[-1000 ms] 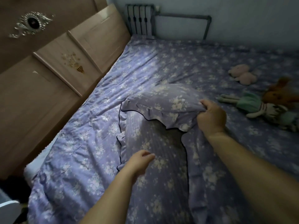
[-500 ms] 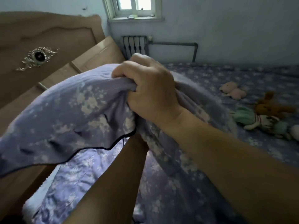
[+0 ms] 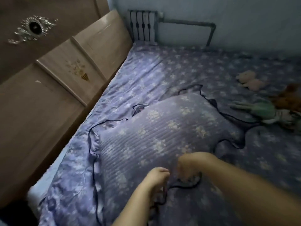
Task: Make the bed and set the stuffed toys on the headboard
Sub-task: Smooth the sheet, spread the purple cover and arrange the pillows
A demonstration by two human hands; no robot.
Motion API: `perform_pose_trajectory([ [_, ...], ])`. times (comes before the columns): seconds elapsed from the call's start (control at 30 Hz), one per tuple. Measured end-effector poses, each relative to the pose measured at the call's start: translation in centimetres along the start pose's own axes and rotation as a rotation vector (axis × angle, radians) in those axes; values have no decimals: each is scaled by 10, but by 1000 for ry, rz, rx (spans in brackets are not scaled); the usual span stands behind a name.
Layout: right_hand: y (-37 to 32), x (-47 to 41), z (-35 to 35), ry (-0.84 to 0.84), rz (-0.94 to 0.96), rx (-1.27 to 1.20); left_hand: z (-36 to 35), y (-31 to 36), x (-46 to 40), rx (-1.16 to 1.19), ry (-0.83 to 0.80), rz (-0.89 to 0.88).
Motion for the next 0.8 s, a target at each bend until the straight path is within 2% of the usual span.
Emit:
perform_pose_trajectory([
  [0.13,8,-25,11,154,-14,-134,43,-8,-5,156,267,-27],
  [0.27,-5,-41,44,314,-15,-202,74,-2,-14,294,384,-32],
  [0.4,-18,-49,84,449,71,-124,97,3,-28,382,509,-35],
  [0.5,-24,-60,129,596,134,-56,122,25,-36,515,591,-104],
  [0.6,-28,-69,184,917,184,17,159,59,-45,528,790,-245],
  [0.7,-33,-75,234,1303,225,-49,185,83,-59,403,1050,-355],
  [0.77,-29,-88,236,1564,268,-117,186,86,-72,318,1223,-424],
  [0.8,-20,-104,226,1611,254,-138,181,82,-83,288,1315,-470],
])
Point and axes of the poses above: each hand's wrist, its own x-axis away from the middle knuckle, its own z-axis out of the back of the hand, y = z × x, the point moved 1 cm from there along -x, towards the middle knuckle, and after that the axes turned 2 degrees about y, right-handed, at the moved point
